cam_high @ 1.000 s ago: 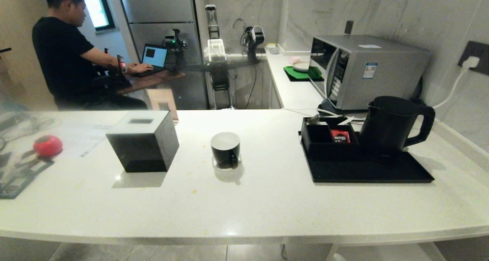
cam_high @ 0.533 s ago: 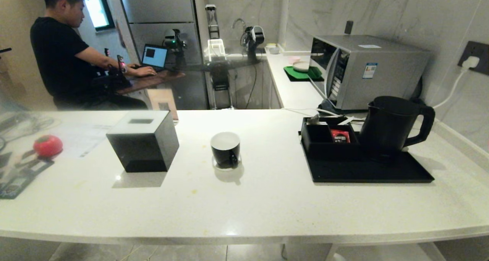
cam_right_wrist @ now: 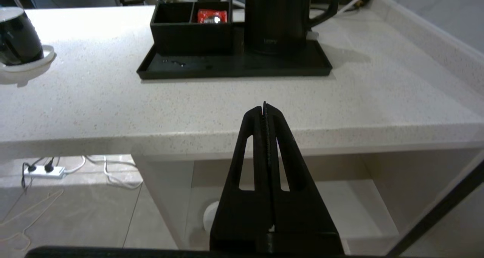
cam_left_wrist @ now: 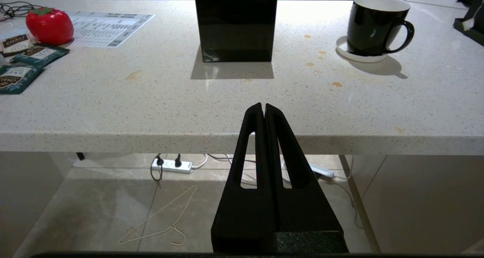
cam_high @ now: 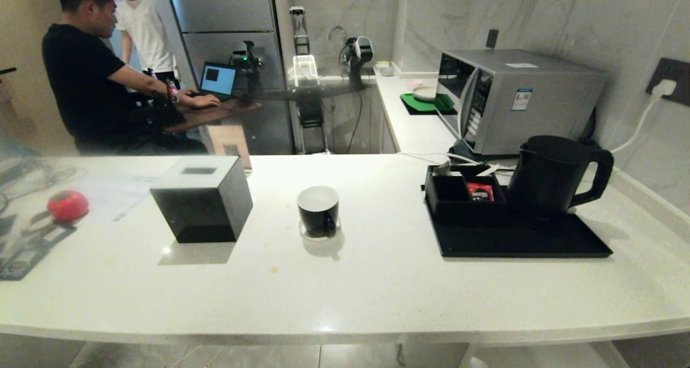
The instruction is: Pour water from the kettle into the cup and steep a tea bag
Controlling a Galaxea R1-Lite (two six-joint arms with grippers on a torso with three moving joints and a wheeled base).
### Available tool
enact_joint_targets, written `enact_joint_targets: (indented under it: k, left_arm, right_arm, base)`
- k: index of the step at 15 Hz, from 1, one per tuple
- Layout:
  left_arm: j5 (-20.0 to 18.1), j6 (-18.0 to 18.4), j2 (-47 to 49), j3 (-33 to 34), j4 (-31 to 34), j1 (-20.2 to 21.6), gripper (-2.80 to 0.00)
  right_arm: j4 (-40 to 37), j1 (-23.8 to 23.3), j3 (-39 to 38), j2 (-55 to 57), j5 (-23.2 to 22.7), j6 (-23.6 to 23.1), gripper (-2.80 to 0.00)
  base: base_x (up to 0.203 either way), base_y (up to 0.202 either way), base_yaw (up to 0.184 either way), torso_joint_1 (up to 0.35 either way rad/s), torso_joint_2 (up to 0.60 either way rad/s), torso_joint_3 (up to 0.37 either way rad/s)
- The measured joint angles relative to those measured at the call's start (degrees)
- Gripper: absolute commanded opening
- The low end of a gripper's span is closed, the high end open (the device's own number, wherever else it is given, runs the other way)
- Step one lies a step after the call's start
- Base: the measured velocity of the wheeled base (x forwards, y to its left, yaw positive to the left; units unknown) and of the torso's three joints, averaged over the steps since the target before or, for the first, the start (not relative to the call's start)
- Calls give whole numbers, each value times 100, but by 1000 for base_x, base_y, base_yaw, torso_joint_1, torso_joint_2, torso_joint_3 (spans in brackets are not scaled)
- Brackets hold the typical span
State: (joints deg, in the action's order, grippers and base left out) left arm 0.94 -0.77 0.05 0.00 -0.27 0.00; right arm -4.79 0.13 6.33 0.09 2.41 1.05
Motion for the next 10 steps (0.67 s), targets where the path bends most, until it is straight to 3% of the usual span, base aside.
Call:
enact_joint_targets:
  k: [3, 10]
  left_arm:
    - [0, 0, 0, 0, -2, 0, -280]
    - [6, 0, 0, 0, -2, 0, -280]
  right_arm:
    - [-391, 2, 313, 90, 10, 14, -280]
    - [-385, 2, 863, 1268, 149, 295, -280]
  base:
    - [0, 0, 0, 0, 0, 0]
    - [0, 0, 0, 0, 0, 0]
